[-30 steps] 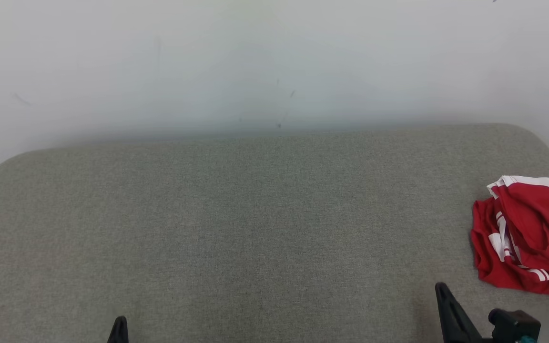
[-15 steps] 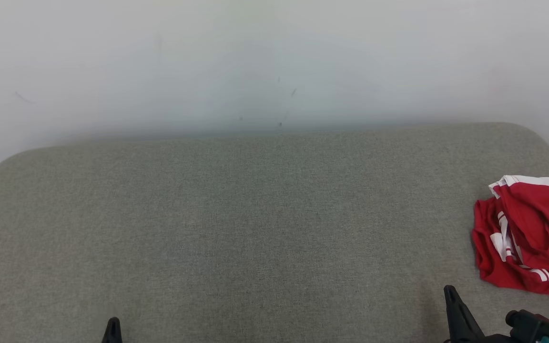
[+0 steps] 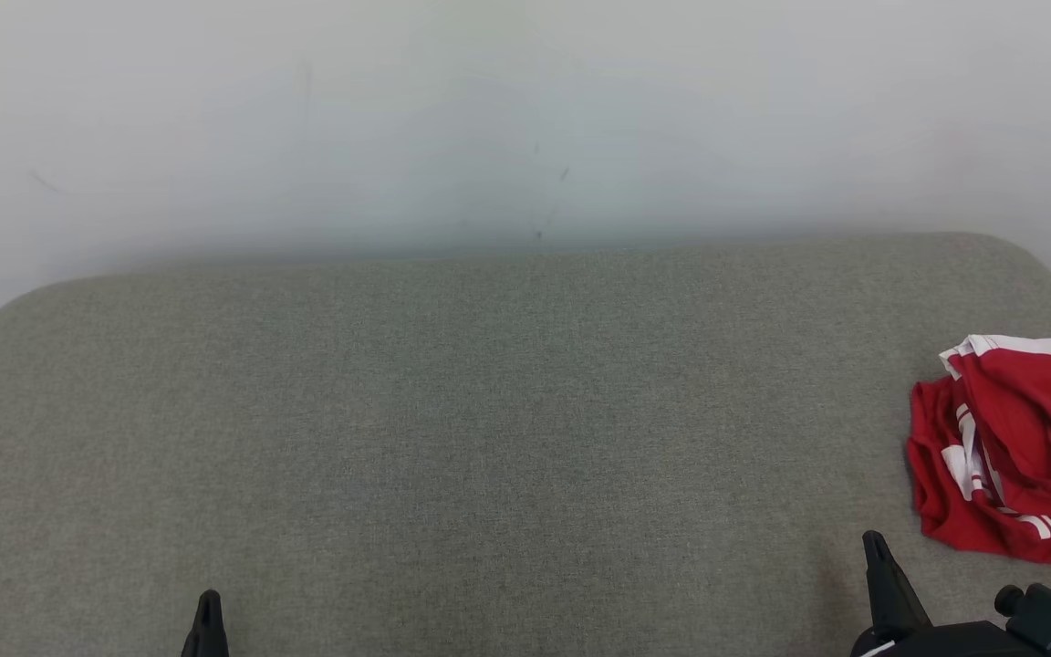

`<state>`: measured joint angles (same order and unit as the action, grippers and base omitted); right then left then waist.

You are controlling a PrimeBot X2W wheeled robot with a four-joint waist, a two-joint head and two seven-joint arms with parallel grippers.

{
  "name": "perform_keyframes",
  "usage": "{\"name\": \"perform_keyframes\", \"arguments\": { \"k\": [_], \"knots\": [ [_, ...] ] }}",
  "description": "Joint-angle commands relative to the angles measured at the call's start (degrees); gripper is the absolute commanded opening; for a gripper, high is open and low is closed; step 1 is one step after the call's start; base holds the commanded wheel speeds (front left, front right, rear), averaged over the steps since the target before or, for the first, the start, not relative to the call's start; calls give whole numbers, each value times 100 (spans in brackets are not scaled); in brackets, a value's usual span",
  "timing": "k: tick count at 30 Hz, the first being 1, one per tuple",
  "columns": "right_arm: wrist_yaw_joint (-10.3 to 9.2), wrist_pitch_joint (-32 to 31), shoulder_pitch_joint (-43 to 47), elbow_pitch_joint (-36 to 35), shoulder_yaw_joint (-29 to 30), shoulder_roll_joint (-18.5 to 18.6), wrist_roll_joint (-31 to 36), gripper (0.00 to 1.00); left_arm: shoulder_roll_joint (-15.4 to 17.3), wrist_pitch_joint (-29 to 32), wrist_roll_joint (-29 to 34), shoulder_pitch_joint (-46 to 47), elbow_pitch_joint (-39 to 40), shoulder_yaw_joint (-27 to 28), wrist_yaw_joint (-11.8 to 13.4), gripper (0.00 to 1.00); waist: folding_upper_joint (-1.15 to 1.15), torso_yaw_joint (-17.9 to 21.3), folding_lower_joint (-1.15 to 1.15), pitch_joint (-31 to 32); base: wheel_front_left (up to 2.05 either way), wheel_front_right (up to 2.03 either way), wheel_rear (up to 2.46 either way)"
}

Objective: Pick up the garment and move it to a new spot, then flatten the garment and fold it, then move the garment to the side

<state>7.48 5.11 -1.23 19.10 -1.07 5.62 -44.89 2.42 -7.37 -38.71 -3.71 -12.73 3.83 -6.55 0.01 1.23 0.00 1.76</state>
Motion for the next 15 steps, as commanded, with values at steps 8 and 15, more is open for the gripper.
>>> {"name": "perform_keyframes", "arguments": {
  "k": [8, 15],
  "knots": [
    [1, -156, -202, -158, 125, -36, -682, 0, 35, 191, -748, 267, 35, 54, -25, 0, -1, -11, 0, -17, 0, 0, 0],
    [1, -256, -229, -192, 189, -59, -1079, 0, 38, 307, -1195, 345, 22, 76, -34, 0, -1, -18, 0, -29, 0, 0, 0]
  ]
}}
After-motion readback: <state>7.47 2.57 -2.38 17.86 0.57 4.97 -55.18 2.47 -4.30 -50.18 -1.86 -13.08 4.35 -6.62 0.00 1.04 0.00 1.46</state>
